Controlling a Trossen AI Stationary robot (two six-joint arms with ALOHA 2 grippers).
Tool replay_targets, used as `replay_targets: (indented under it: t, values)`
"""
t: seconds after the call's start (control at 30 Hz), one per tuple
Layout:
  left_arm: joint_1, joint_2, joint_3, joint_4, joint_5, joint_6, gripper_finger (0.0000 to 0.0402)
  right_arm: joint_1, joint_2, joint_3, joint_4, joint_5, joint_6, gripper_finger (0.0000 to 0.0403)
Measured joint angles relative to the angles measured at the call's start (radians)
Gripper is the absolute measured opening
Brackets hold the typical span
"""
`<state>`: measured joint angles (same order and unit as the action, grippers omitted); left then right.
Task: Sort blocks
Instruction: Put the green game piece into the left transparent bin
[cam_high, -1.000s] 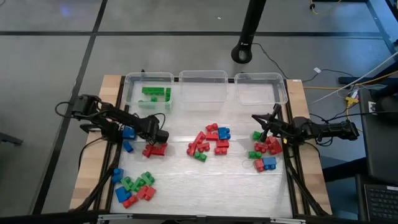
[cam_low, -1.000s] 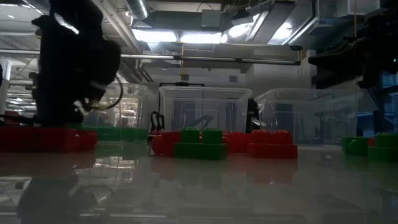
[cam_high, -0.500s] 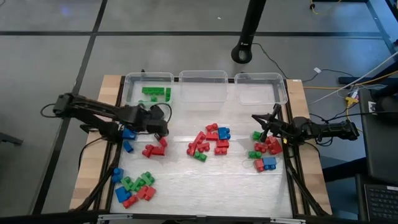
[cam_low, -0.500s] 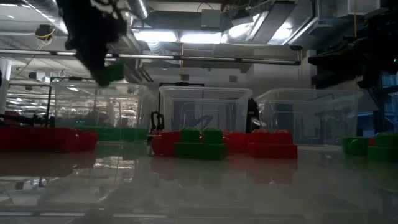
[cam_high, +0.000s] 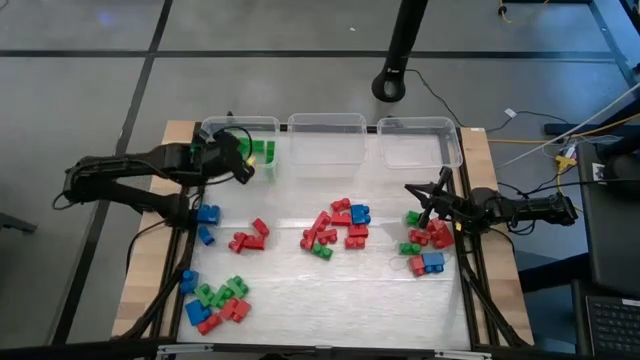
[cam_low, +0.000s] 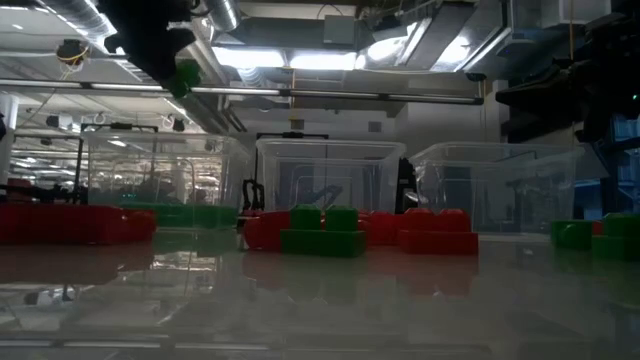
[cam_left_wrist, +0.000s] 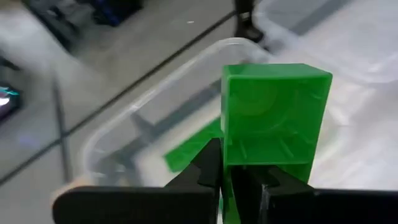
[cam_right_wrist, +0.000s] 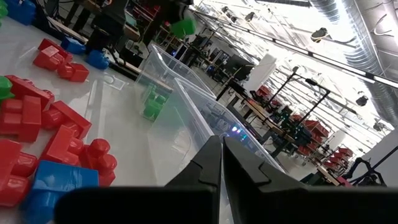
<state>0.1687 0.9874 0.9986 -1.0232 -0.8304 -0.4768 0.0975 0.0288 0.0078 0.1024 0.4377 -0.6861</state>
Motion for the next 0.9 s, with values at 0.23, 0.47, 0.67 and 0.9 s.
replay_targets:
  t: [0.23,0.47,0.67,0.9]
  values:
    - [0.118,0.005,-0.039,0.091,-0.002,0.133,0.0056,0.0,0.0,0.0,-0.001,0.0,0.0,0.0019]
    - [0.186,0.004,-0.044,0.091,0.073,0.171,0.0131,0.0,0.0,0.0,-0.001,0.0,-0.001,0.0019]
    - [0.192,0.003,-0.044,0.093,0.21,0.178,0.019,0.0,0.0,0.0,-0.001,0.0,-0.001,0.0019]
    - [0.089,-0.021,-0.044,0.189,0.341,0.174,0.0209,0.0,0.0,0.0,-0.001,0.0,0.001,0.0019]
